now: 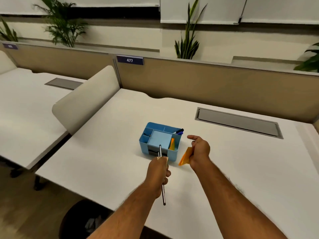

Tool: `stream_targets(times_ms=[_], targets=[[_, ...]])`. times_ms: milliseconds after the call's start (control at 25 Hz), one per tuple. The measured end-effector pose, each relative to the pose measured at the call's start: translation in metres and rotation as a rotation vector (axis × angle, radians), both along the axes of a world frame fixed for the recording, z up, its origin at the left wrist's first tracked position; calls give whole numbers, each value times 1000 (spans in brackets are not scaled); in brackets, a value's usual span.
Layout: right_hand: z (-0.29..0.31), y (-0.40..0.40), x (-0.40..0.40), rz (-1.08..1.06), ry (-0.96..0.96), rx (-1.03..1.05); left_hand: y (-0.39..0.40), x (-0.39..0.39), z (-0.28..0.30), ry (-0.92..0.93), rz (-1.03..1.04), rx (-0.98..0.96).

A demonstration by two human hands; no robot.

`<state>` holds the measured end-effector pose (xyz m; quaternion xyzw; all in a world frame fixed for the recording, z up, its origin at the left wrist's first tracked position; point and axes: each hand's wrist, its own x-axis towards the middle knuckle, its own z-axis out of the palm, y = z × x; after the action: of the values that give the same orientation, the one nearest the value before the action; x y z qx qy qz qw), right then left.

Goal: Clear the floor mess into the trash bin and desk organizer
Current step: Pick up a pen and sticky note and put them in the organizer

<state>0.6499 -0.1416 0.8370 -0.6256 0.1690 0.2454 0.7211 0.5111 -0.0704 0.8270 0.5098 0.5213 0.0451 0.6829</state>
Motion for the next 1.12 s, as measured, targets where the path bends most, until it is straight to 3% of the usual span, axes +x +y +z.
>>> stream_targets(times_ms=[240,520,760,840,1040,1120], targets=[[-17,35,49,140,-78,35,-7,20,-11,39,41,225],[-20,33,93,845,-620,-195,6,38,-22,65,135,282],[-13,45,126,1102,-928,-401,8,42,-30,87,209,279],[-11,50,125,1192,-1108,-459,11,41,-31,91,218,293],[-8,54,116,1471,-1785,-647,18,40,-31,124,240,289],[-13,56,109,1615,-1932,-740,18,40,-30,99,245,296]])
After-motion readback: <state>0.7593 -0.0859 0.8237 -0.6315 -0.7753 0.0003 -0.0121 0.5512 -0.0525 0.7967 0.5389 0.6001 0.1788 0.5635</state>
